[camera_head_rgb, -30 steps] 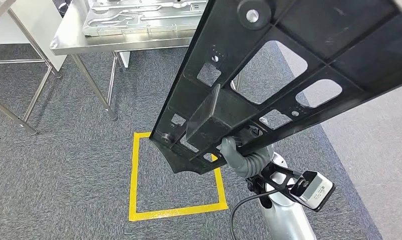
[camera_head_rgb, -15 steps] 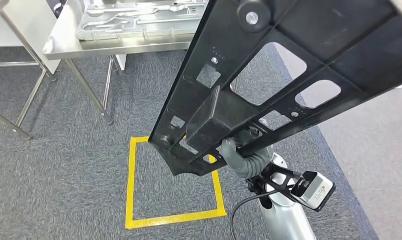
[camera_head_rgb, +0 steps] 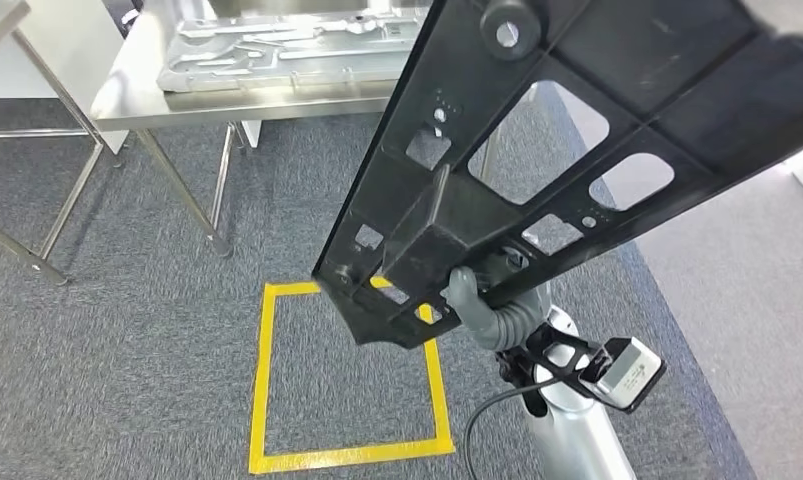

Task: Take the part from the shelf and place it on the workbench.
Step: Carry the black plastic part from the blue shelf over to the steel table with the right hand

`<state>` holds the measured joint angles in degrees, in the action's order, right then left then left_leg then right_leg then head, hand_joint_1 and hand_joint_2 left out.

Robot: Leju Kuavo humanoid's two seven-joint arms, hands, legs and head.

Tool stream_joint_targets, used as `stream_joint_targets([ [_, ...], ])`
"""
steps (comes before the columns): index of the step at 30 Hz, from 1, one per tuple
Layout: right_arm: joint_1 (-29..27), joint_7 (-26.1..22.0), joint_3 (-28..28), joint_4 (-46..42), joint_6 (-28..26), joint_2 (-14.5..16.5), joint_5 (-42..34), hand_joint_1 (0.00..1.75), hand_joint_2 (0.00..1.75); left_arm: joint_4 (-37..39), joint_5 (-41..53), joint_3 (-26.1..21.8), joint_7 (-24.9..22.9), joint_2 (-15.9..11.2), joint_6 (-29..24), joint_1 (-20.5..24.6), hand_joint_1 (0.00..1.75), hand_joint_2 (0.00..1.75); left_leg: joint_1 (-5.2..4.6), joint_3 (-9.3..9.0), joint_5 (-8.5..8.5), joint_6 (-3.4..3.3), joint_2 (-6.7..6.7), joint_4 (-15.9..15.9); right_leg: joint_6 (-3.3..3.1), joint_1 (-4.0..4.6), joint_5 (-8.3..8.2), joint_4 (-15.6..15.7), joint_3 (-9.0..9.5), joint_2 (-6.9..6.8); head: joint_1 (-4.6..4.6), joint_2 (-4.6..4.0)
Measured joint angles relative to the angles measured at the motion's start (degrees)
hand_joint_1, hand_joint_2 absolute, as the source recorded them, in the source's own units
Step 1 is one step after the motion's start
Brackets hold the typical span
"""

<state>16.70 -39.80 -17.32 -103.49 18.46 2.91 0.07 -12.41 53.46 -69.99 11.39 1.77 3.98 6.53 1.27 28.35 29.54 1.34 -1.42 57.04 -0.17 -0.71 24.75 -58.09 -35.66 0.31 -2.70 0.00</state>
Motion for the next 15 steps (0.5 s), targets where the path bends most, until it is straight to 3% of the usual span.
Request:
stream_joint_targets([
  [2,0.06,-0.02,0.05,-0.02,0.08,-0.04,-0.05,1.75,1.75,0.00,0.03,0.01,0.01,0.05,0.03,0.26,0.00,1.75,0.10,0.85,1.12,0.42,0.48,2.79,-0.86,-0.03,0.46,0.20,1.01,0.03,-0.04,0.00],
  [3,0.07,-0.02,0.05,-0.02,0.09,-0.05,-0.07,1.75,1.75,0.00,0.05,0.01,0.02,0.08,0.04,0.41,0.00,1.75,0.13,2.52,2.28,0.54,0.73,5.84,-1.16,0.00,0.72,0.29,1.42,-0.02,-0.04,0.00],
  [5,0.01,-0.01,0.05,0.02,0.10,-0.05,-0.07,1.75,1.75,0.00,0.08,0.02,0.02,0.13,0.02,0.49,0.00,1.75,0.11,7.53,5.10,0.71,0.95,13.69,-1.55,0.28,1.38,0.29,2.06,-0.05,-0.07,0.00],
  [6,-0.06,-0.01,0.05,0.05,0.10,-0.07,-0.07,1.75,1.75,0.00,0.07,0.02,0.02,0.13,0.00,0.40,0.00,1.75,0.07,9.65,5.74,0.66,0.97,16.28,-1.65,0.45,1.76,0.29,2.47,-0.01,-0.07,0.00],
  [7,-0.12,-0.01,0.06,0.08,0.10,-0.08,-0.07,1.75,1.75,0.00,0.05,0.02,0.02,0.13,-0.02,0.31,0.00,1.75,0.01,10.88,5.25,0.48,0.98,16.88,-1.71,0.62,2.18,0.28,3.00,0.04,-0.07,0.00],
  [8,-0.15,-0.01,0.07,0.10,0.10,-0.09,-0.07,1.75,1.75,0.00,0.03,0.02,0.02,0.13,-0.02,0.24,0.00,1.75,-0.06,10.97,3.42,0.18,0.98,15.18,-1.73,0.78,2.64,0.28,3.65,0.09,-0.07,0.00],
  [10,-0.14,-0.01,0.09,0.12,0.12,-0.10,-0.10,1.75,1.75,0.00,0.05,0.02,0.01,0.06,-0.02,0.22,0.00,1.75,-0.43,9.08,-2.15,-0.74,1.03,7.87,-1.66,1.02,3.62,0.31,5.07,0.07,-0.06,0.00],
  [11,-0.10,-0.02,0.12,0.16,0.14,-0.11,-0.14,1.75,1.75,0.00,0.09,0.03,0.01,0.02,-0.02,0.26,0.00,1.75,-0.71,8.23,-3.75,-1.14,1.11,4.60,-1.51,1.07,4.01,0.32,5.50,0.06,-0.06,0.00],
  [12,-0.08,-0.01,0.15,0.20,0.16,-0.11,-0.19,1.75,1.75,0.00,0.13,0.03,0.01,-0.02,-0.02,0.30,0.00,1.75,-0.99,7.64,-4.75,-1.50,1.15,2.57,-1.26,1.07,4.35,0.33,5.70,0.06,-0.06,0.00],
  [15,0.00,0.02,0.33,0.32,0.17,-0.11,-0.21,1.75,1.75,0.00,0.17,0.04,0.00,-0.07,-0.02,0.29,0.00,1.75,-1.23,6.97,-5.00,-2.12,1.06,1.21,-0.25,1.03,5.10,0.63,5.99,0.09,-0.06,0.00],
])
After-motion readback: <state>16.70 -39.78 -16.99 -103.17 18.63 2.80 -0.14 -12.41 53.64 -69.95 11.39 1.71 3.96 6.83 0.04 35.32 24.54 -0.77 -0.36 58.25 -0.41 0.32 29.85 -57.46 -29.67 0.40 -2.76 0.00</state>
